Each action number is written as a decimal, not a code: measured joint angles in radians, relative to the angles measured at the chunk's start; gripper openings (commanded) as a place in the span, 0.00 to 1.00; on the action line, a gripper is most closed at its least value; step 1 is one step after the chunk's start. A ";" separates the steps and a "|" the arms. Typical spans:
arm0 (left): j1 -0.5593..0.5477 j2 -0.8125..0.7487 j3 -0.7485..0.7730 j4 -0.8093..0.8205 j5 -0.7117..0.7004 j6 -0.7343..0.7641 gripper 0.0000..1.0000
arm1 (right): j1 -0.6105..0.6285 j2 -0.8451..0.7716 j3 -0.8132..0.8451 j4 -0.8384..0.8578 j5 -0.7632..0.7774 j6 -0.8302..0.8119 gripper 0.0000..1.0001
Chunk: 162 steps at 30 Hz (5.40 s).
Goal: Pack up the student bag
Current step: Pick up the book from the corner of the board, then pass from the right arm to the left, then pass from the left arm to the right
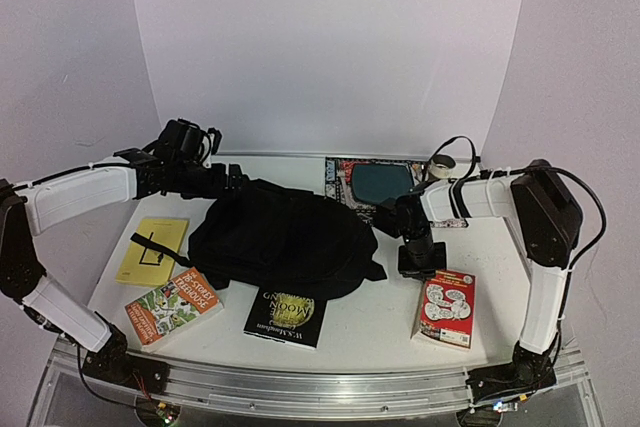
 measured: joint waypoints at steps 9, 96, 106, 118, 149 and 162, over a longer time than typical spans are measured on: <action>-0.009 -0.034 -0.006 0.007 0.171 -0.069 0.91 | -0.006 -0.059 0.001 -0.003 -0.023 -0.070 0.00; -0.398 0.340 0.026 0.624 0.344 -0.509 0.00 | 0.084 -0.501 -0.102 0.522 -0.480 -0.567 0.86; -0.402 0.312 -0.037 0.735 0.275 -0.640 0.00 | 0.232 -0.501 -0.161 0.548 -0.256 -0.571 0.98; -0.416 0.312 -0.038 0.797 0.224 -0.725 0.00 | 0.415 -0.344 -0.100 0.522 0.162 -0.607 0.88; -0.421 0.297 -0.035 0.806 0.188 -0.732 0.00 | 0.480 -0.255 0.078 0.393 0.432 -0.608 0.88; -0.416 0.297 -0.035 0.787 0.169 -0.728 0.00 | 0.479 -0.199 0.122 0.390 0.470 -0.564 0.91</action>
